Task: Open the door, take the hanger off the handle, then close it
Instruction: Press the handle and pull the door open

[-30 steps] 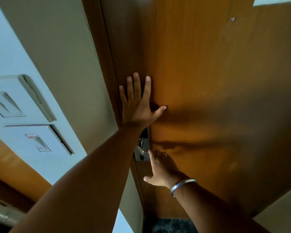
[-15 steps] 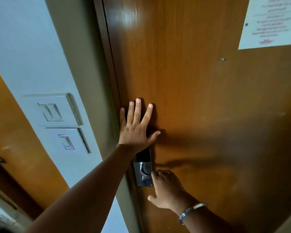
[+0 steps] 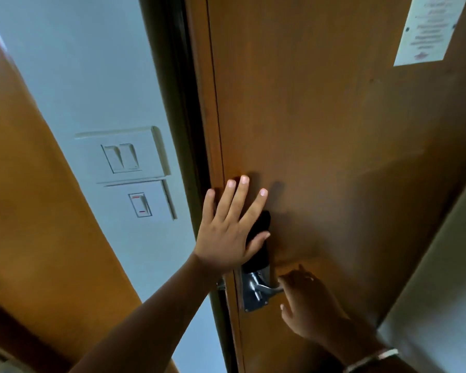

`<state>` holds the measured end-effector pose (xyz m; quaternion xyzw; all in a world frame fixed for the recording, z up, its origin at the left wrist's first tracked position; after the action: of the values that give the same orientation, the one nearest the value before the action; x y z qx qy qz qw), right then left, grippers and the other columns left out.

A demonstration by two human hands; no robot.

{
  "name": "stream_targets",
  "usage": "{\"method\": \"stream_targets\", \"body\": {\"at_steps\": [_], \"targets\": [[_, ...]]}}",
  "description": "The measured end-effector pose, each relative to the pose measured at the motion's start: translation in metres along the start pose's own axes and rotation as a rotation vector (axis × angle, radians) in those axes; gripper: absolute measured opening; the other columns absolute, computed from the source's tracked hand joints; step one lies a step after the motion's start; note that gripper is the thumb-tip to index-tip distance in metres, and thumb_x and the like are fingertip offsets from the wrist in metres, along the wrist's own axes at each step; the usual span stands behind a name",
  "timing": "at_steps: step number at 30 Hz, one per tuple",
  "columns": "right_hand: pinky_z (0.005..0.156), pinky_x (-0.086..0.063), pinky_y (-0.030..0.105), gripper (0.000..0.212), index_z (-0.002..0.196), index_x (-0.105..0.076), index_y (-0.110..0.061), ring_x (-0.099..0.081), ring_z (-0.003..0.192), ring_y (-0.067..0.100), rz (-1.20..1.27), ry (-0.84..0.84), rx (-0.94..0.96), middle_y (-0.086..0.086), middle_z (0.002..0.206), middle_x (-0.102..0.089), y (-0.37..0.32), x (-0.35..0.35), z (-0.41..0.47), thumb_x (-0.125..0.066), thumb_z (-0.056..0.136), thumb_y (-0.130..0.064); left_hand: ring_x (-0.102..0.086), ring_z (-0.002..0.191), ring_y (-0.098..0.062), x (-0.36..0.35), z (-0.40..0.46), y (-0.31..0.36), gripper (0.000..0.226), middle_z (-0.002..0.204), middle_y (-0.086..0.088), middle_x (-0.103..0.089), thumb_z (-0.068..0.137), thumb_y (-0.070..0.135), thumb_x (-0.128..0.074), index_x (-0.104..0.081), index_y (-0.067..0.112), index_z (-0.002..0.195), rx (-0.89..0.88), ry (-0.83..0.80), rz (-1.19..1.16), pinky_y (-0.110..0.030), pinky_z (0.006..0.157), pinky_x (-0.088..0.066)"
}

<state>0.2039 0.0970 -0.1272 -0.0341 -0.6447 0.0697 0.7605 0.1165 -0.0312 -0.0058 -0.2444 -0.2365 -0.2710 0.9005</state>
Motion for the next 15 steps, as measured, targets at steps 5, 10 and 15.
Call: {"method": "stream_targets", "body": {"at_steps": [5,10,15], "targets": [[0.106,-0.041,0.045,0.065,0.138,-0.048,-0.01,-0.057,0.121,0.029,-0.017,0.293,-0.175,0.009,0.132,-0.06,-0.042,0.054,-0.045,-0.072,0.08,-0.024,-0.013,0.147,-0.036,0.042,-0.055,-0.016,0.072,0.155,-0.02,-0.025,0.096,0.061,-0.039,-0.032,0.015,0.15,-0.078,0.105,-0.131,-0.053,0.121,0.003],[0.113,-0.031,0.049,0.07,0.146,-0.033,-0.012,-0.037,0.14,0.028,-0.028,0.513,-0.26,0.011,0.152,-0.041,-0.097,0.124,-0.083,-0.057,0.089,-0.045,-0.025,0.142,-0.041,0.044,-0.097,-0.03,0.075,0.153,-0.022,-0.028,0.094,0.064,-0.037,-0.037,0.008,0.144,-0.122,0.05,-0.3,-0.053,0.12,0.001],[0.115,-0.027,0.049,0.071,0.146,-0.031,-0.011,-0.027,0.144,0.03,-0.153,0.69,-0.308,0.015,0.155,-0.034,-0.153,0.187,-0.104,-0.048,0.09,-0.052,-0.015,0.148,-0.036,0.013,-0.117,-0.014,0.086,0.158,-0.02,-0.025,0.092,0.07,-0.035,-0.024,0.01,0.152,-0.246,-0.093,-0.481,-0.052,0.121,-0.002]]}}
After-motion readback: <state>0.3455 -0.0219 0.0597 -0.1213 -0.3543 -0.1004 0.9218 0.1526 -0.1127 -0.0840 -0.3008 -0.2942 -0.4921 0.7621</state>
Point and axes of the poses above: each hand's wrist, its own z-axis towards the middle knuckle, its own x-axis out of the back of the hand, y = z × x, the point moved 6 cm from there along z, towards the middle knuckle
